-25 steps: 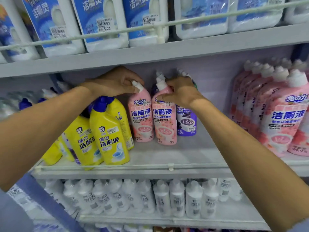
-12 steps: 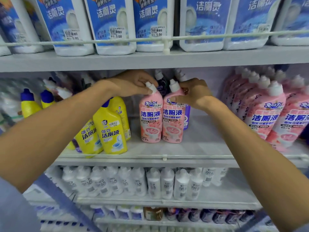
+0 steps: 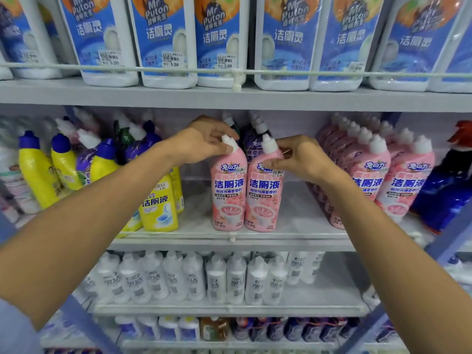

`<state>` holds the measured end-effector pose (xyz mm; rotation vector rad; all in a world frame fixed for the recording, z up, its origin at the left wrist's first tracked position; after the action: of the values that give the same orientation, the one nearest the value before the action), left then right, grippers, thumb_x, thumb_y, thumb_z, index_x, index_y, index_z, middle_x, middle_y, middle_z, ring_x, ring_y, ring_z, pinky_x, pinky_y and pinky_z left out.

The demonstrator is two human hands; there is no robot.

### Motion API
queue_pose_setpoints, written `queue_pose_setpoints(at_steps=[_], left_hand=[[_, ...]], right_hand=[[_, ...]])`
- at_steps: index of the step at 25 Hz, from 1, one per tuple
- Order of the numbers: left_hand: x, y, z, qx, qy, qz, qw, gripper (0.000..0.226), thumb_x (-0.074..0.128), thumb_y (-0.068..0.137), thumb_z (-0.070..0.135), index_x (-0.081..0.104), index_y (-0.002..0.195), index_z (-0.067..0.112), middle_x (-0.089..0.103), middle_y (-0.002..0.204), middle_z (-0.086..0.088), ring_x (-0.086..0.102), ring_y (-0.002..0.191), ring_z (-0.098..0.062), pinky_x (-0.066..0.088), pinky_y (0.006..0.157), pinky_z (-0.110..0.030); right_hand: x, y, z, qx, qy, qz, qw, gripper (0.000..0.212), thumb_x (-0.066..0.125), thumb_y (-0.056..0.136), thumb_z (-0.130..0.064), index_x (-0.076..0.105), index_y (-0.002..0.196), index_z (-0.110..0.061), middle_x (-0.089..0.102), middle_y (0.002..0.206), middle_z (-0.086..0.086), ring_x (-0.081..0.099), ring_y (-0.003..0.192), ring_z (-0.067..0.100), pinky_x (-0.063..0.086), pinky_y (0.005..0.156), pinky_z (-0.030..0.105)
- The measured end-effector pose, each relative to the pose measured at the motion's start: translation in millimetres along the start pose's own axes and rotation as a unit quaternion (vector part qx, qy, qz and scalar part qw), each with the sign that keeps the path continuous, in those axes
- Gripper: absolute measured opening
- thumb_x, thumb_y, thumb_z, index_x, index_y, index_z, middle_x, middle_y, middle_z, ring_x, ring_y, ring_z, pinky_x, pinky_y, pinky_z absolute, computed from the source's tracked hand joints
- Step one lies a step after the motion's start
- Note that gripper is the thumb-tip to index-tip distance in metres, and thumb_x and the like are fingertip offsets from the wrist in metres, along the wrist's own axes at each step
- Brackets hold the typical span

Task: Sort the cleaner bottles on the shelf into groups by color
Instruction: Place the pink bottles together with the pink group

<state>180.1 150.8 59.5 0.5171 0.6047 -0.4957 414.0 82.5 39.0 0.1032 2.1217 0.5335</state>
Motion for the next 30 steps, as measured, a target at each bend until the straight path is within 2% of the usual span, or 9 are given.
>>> queue_pose_setpoints(at_steps=[3, 6, 8, 10, 13, 18, 23, 26, 30], left_hand=[[11.2, -7.8, -4.7, 0.005, -0.049, 0.044, 0.998, 0.04, 0.076, 0.085, -0.001, 0.066, 0.123, 0.008, 0.072, 0.105, 0.003, 0.067, 0.089, 0.002, 0.052, 0.082, -0.011], [40.7, -32.0, -36.6, -0.032, -0.121, 0.081, 0.989, 0.044, 0.082, 0.079, 0.002, 0.062, 0.113, 0.021, 0.076, 0.092, 0.012, 0.071, 0.082, 0.001, 0.056, 0.075, -0.016], [65.2, -52.0, -62.7, -0.058, -0.143, 0.096, 0.983, 0.048, 0.087, 0.075, 0.01, 0.061, 0.112, 0.026, 0.077, 0.1, 0.013, 0.073, 0.093, -0.004, 0.058, 0.08, -0.021], [80.7, -64.6, -83.4, -0.079, -0.159, 0.111, 0.978, 0.058, 0.094, 0.068, 0.025, 0.062, 0.117, 0.024, 0.076, 0.108, 0.008, 0.072, 0.102, -0.01, 0.058, 0.088, -0.031], [92.9, -69.0, -95.4, -0.088, -0.197, 0.106, 0.971, 0.073, 0.092, 0.06, 0.043, 0.064, 0.122, 0.02, 0.076, 0.114, 0.004, 0.072, 0.106, -0.015, 0.057, 0.094, -0.044], [113.9, -61.9, -86.8, -0.085, -0.228, 0.094, 0.965, 0.055, 0.085, 0.075, 0.018, 0.063, 0.124, 0.021, 0.076, 0.115, 0.004, 0.071, 0.107, -0.013, 0.057, 0.093, -0.036], [158.5, -40.0, -60.0, -0.057, -0.242, 0.082, 0.965, 0.055, 0.084, 0.078, 0.008, 0.06, 0.128, 0.015, 0.075, 0.115, 0.003, 0.071, 0.104, -0.006, 0.057, 0.083, -0.019], [178.1, -26.5, -49.3, -0.045, -0.248, 0.071, 0.965, 0.055, 0.084, 0.079, 0.008, 0.061, 0.128, 0.018, 0.075, 0.116, 0.008, 0.071, 0.105, -0.007, 0.057, 0.083, -0.02], [201.1, -28.9, -56.4, -0.065, -0.253, 0.069, 0.963, 0.053, 0.084, 0.079, 0.005, 0.061, 0.123, 0.023, 0.075, 0.114, 0.01, 0.072, 0.106, -0.009, 0.06, 0.087, -0.027]], right_hand=[[1.9, -11.8, 4.1, 0.006, 0.014, 0.009, 1.0, 0.044, 0.084, 0.078, -0.041, 0.073, 0.116, -0.023, 0.078, 0.096, -0.01, 0.072, 0.09, 0.002, 0.058, 0.083, 0.032], [28.1, -30.1, 17.8, 0.07, 0.118, 0.086, 0.987, 0.058, 0.085, 0.076, -0.047, 0.065, 0.124, -0.023, 0.076, 0.102, -0.01, 0.072, 0.092, 0.002, 0.06, 0.085, 0.032], [58.7, -47.1, 28.1, 0.121, 0.167, 0.12, 0.971, 0.06, 0.084, 0.073, -0.053, 0.062, 0.119, -0.022, 0.075, 0.1, -0.01, 0.071, 0.09, 0.003, 0.061, 0.082, 0.036], [88.0, -62.5, 36.8, 0.145, 0.222, 0.138, 0.954, 0.057, 0.084, 0.075, -0.049, 0.059, 0.12, -0.023, 0.074, 0.103, -0.011, 0.071, 0.092, 0.002, 0.061, 0.082, 0.04], [97.0, -69.3, 43.2, 0.153, 0.262, 0.133, 0.943, 0.055, 0.084, 0.079, -0.043, 0.058, 0.122, -0.022, 0.073, 0.107, -0.009, 0.071, 0.094, 0.004, 0.063, 0.08, 0.035], [76.7, -74.3, 59.6, 0.136, 0.256, 0.104, 0.951, 0.053, 0.084, 0.08, -0.036, 0.06, 0.123, -0.015, 0.074, 0.107, -0.007, 0.071, 0.095, 0.003, 0.059, 0.075, 0.023], [46.6, -97.9, 95.1, 0.14, 0.288, 0.14, 0.937, 0.046, 0.081, 0.084, -0.023, 0.06, 0.124, -0.014, 0.074, 0.109, -0.002, 0.072, 0.098, 0.011, 0.06, 0.077, 0.028], [30.7, -111.4, 109.6, 0.14, 0.292, 0.152, 0.934, 0.043, 0.078, 0.087, -0.02, 0.058, 0.124, -0.013, 0.073, 0.11, -0.003, 0.071, 0.102, 0.013, 0.06, 0.079, 0.031], [34.1, -126.3, 116.4, 0.15, 0.274, 0.179, 0.933, 0.045, 0.078, 0.086, -0.028, 0.055, 0.124, -0.017, 0.071, 0.113, -0.005, 0.07, 0.104, 0.01, 0.061, 0.085, 0.034]])
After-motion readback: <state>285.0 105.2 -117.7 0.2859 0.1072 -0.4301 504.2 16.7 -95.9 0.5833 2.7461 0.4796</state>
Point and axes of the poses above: each hand's wrist, its own y-axis towards the middle knuckle, its own x-axis out of the palm, z = x × y, the point moved 4 cm from there along y, towards the middle knuckle
